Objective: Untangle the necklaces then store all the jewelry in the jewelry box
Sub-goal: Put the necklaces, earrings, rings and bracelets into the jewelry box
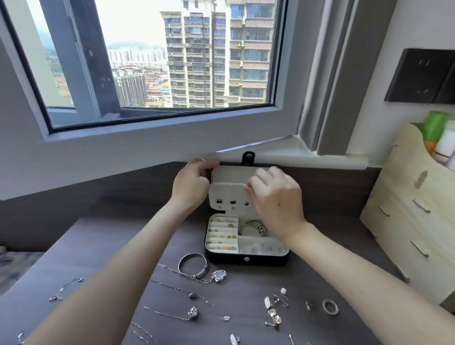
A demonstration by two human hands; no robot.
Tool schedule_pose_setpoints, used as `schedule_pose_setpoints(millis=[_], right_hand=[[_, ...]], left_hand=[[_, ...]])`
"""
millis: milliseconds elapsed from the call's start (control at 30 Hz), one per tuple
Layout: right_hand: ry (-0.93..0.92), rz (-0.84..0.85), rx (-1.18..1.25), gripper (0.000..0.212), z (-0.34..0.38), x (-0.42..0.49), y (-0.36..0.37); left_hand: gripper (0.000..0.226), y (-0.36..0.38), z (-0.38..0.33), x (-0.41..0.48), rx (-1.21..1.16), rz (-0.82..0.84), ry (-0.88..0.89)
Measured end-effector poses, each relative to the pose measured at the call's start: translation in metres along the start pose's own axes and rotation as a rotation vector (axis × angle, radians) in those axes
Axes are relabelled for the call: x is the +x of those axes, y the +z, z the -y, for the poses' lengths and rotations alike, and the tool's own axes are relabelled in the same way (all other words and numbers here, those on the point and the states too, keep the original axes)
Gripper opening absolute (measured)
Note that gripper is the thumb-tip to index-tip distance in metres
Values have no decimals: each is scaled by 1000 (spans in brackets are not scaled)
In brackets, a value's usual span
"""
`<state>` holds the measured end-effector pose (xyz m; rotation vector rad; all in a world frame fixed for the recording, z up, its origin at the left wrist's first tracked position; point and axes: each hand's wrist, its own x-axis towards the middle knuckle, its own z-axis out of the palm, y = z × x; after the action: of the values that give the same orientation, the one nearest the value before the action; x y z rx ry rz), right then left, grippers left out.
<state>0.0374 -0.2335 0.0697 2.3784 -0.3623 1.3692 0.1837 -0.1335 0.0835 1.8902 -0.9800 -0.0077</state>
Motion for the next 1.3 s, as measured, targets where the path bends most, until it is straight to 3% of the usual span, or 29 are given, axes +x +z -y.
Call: schedule_pose_setpoints(millis=[133, 300, 533, 567, 633, 767, 1000, 1300], right_hand=[[-119, 32, 9, 24, 11, -36, -20], [-163, 289, -29, 34, 25, -58, -24], [84, 381, 268, 16, 81, -41, -52], [118, 457, 333, 8, 92, -34, -54], [179, 651, 434, 16, 113, -22, -48], [291, 820, 556, 19, 156, -3, -12], [357, 950, 504, 17, 197, 20, 45], [258, 1099, 403, 25, 211, 23, 69]], left_hand=[[62, -15, 1, -7, 25, 35, -30], [50, -41, -1, -37, 81, 68, -45], [38, -104, 28, -86, 269, 98, -128], [36, -112, 33, -90, 289, 87, -153], [32, -128, 47, -96, 335, 53, -224], [25, -140, 76, -104, 433, 19, -340], [22, -120, 111, -98, 480, 55, -371], [16, -115, 130, -89, 426, 152, -370]])
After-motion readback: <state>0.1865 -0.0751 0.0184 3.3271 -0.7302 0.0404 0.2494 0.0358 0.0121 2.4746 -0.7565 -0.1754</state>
